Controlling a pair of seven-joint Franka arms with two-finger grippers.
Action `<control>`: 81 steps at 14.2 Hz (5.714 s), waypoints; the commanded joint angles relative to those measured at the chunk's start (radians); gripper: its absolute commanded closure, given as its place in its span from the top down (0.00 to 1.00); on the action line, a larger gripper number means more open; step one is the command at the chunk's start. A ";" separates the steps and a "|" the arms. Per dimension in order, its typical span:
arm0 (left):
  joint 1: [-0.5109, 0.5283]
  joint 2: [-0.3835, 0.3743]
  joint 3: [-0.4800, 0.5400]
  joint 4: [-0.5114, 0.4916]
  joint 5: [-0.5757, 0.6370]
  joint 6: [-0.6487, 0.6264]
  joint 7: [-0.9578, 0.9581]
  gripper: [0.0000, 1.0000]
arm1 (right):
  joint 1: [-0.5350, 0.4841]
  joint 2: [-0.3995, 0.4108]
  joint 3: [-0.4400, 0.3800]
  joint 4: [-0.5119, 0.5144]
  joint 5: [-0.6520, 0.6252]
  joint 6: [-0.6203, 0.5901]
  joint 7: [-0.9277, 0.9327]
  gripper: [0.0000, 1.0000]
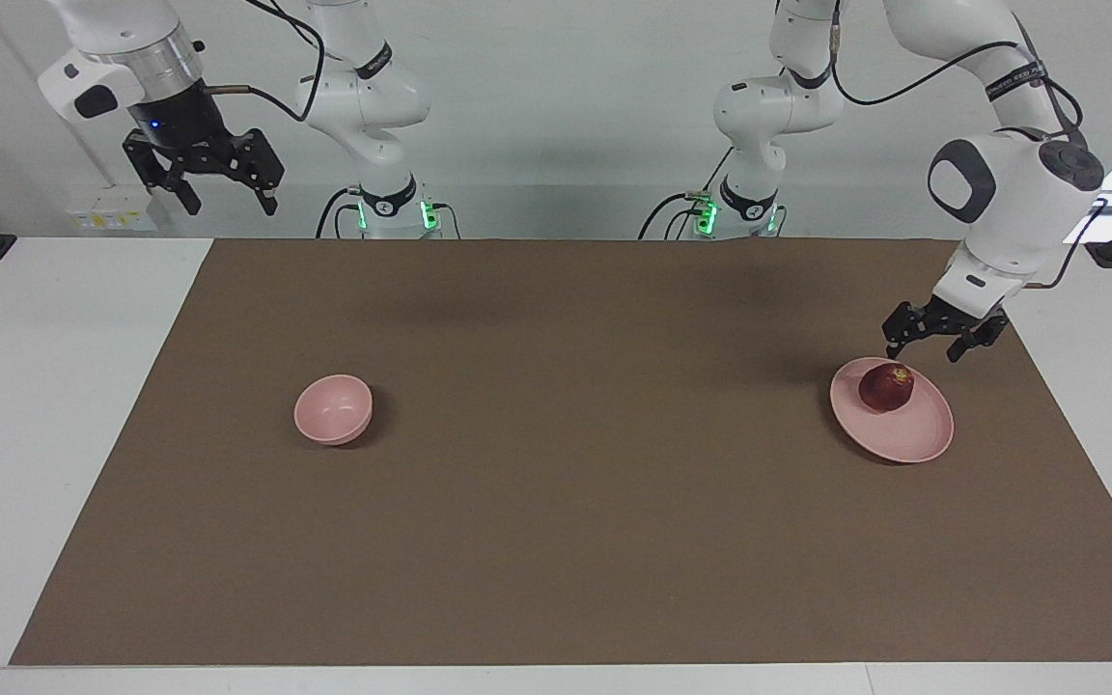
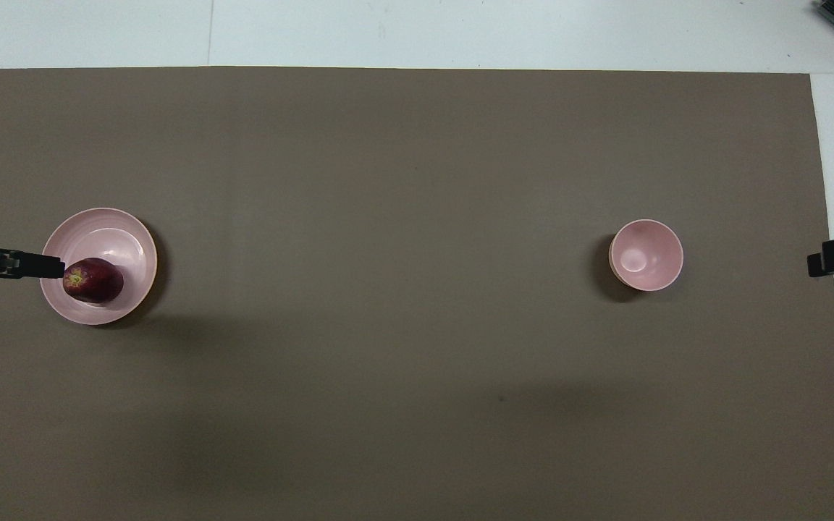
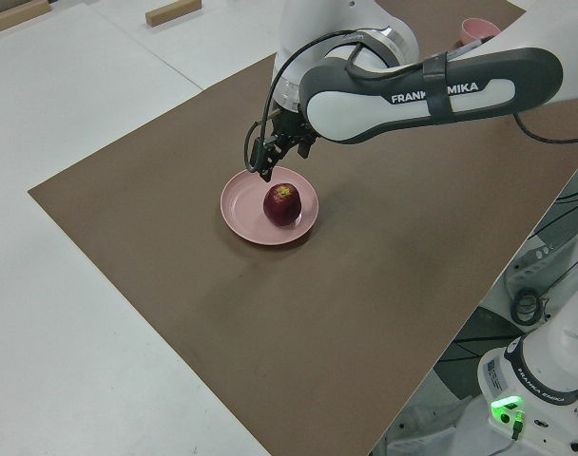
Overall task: Move apple from plate to bowl
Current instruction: 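Reach the left gripper down to the apple and grasp it, then lift the apple with the left gripper while the right gripper approaches, then close the right gripper on the apple held by the left gripper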
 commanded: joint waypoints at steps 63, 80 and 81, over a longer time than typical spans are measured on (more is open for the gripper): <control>-0.477 -0.074 -0.242 0.018 -1.072 0.402 -0.303 0.00 | 0.454 0.294 0.006 -0.211 0.873 0.718 1.262 1.00; -0.469 -0.065 -0.239 0.030 -1.064 0.386 -0.318 0.99 | 0.446 0.297 0.006 -0.203 0.856 0.688 1.135 0.00; -0.468 -0.062 -0.237 0.036 -1.057 0.392 -0.324 1.00 | 0.445 0.297 0.004 -0.203 0.856 0.687 1.129 0.00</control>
